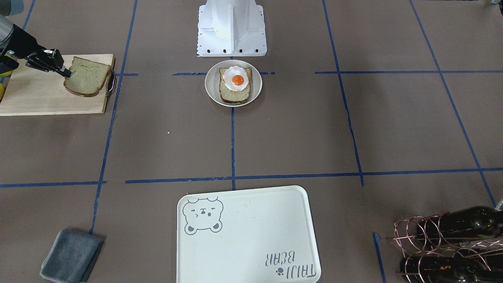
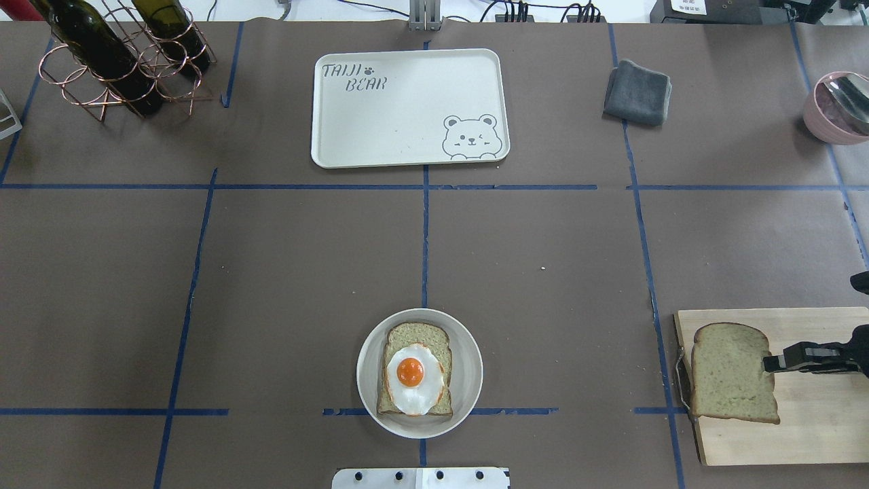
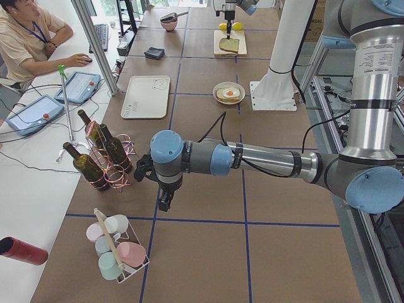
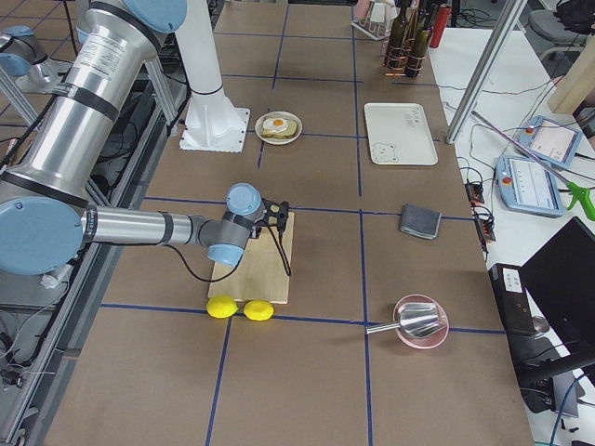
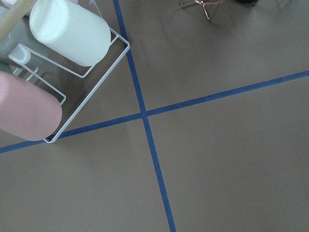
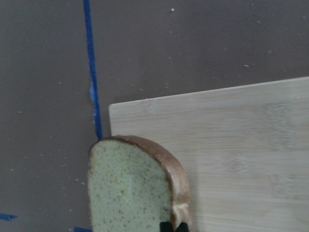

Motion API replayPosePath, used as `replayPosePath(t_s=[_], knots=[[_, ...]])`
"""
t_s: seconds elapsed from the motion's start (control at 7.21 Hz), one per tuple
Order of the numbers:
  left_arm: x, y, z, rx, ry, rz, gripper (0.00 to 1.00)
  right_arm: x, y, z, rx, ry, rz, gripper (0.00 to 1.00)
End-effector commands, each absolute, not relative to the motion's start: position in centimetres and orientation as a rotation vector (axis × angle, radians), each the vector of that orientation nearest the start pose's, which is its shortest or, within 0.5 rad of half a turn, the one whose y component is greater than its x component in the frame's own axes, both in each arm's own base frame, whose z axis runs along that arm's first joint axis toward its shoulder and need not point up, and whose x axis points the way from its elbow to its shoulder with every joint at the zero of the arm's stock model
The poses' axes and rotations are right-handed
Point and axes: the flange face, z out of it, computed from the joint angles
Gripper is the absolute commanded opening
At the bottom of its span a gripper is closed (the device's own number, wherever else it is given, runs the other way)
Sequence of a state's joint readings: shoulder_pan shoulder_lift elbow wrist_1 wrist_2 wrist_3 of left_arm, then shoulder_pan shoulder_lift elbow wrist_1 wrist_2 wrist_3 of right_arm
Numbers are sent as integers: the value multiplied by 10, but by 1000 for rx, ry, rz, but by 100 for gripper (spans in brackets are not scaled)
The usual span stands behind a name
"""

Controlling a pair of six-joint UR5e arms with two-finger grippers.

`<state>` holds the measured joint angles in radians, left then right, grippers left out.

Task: Make sandwich and place on tray
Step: 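Grip the bread slice edge with the right gripper and lift it, then carry the bread slice with the right gripper over the egg toast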

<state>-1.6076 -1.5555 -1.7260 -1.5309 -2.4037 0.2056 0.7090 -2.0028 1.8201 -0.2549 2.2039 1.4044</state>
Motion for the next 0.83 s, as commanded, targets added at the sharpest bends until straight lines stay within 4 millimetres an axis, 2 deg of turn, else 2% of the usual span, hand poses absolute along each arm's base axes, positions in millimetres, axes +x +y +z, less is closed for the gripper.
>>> replayPosePath(t_s=[0.0, 0.14, 0.28, 0.42, 0.55, 0.69], knots=[[-77, -485, 589, 196, 816, 201, 100, -246, -304, 496, -109, -1385, 178, 0], [-77, -485, 590, 194, 816, 200, 100, -275, -323, 456, -149, -1456, 189, 0], [-77, -485, 590, 194, 816, 200, 100, -305, -333, 425, -164, -1506, 133, 0], [-78, -484, 589, 196, 816, 199, 100, -345, -338, 394, -191, -1555, 89, 0], [-77, -485, 589, 196, 816, 201, 100, -398, -346, 360, -238, -1579, 75, 0], [-77, -485, 588, 197, 817, 202, 100, -445, -337, 332, -267, -1583, 50, 0]])
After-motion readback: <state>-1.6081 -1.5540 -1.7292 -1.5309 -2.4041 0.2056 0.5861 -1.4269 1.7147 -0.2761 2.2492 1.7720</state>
